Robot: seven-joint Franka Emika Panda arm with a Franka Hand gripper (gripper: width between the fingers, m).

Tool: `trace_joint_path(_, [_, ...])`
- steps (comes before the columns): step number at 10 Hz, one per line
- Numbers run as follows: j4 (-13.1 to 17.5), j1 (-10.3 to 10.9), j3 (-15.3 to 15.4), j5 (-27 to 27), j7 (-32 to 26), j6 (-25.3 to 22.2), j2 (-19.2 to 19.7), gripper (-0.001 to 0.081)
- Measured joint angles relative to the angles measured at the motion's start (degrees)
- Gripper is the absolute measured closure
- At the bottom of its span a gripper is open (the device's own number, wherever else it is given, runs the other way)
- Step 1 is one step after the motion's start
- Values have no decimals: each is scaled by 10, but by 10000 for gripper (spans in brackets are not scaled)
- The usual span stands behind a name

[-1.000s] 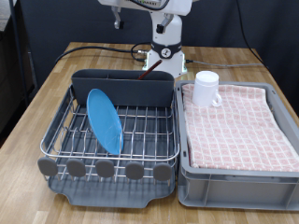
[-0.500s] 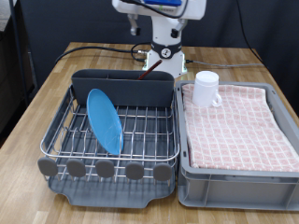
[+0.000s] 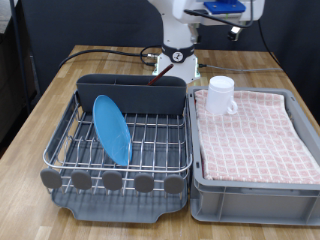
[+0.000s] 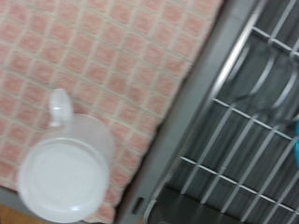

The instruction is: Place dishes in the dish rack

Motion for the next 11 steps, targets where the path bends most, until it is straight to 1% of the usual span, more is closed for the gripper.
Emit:
trace_joint_path(3, [0,32,33,36,33,1,12,4])
trace_joint_path(4, [0,35,36,38,46,3,16,4])
trace_joint_path(5, [0,34,35,37,45,3,16,4])
trace_joint_path(8, [3,35,36,29,34,-19,19,4])
trace_joint_path(11, [4,36,45,23,34,-20,28,4])
